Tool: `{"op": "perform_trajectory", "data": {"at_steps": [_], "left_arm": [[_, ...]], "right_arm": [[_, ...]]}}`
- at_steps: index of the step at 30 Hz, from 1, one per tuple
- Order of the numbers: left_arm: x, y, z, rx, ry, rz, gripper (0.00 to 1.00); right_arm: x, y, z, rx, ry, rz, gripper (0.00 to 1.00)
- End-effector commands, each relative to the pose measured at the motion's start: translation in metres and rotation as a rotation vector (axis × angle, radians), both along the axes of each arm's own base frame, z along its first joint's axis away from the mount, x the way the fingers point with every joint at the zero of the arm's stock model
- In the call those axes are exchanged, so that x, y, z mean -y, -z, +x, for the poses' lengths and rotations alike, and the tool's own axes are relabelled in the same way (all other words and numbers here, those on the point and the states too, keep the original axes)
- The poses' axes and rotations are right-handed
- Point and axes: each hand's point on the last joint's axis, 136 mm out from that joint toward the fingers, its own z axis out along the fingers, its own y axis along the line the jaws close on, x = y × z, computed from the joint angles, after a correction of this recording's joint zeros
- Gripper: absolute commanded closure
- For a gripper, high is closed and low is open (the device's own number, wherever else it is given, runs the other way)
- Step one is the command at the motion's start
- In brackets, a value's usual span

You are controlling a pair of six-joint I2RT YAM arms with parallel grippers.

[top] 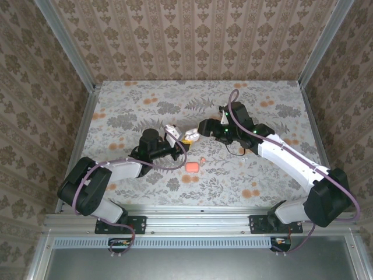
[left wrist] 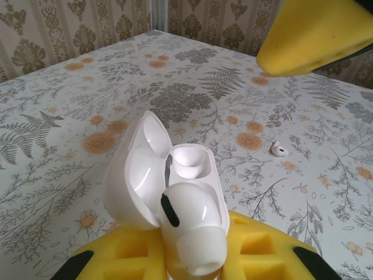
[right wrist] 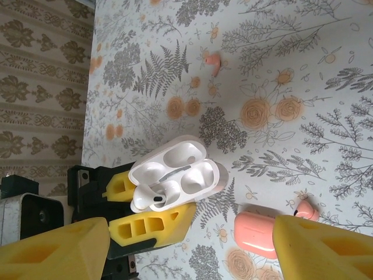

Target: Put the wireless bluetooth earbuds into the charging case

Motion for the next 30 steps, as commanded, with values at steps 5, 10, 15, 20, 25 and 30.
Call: {"op": "perform_trajectory", "data": {"at_steps": [5, 10, 15, 20, 25, 30], "left_arm": [[0.003, -0.018, -0.008, 0.049, 0.062, -0.037, 0.92], [0.003, -0.018, -0.009, 0.047, 0.070, -0.039, 0.92], [0.003, -0.018, -0.008, 0.046, 0.067, -0.037, 0.92], [0.003, -0.017, -0.007, 0.041, 0.065, -0.036, 0.92], [0.004, -0.018, -0.007, 0.044, 0.066, -0.037, 0.92], [0.003, -0.018, -0.007, 0.046, 0.060, -0.035, 0.92]], "right_arm": [[-0.021, 0.020, 0.002, -0.077, -0.064, 0.016, 0.27], [-0.037, 0.025, 0.003, -0.099, -0.104, 0.023, 0.25], [-0.043, 0.025, 0.002, -0.098, -0.116, 0.025, 0.23], [-0.043, 0.021, -0.001, -0.087, -0.116, 0.029, 0.23], [-0.047, 0.022, -0.003, -0.088, -0.129, 0.020, 0.23], [-0.054, 0.021, -0.005, -0.082, -0.151, 0.021, 0.23]]}}
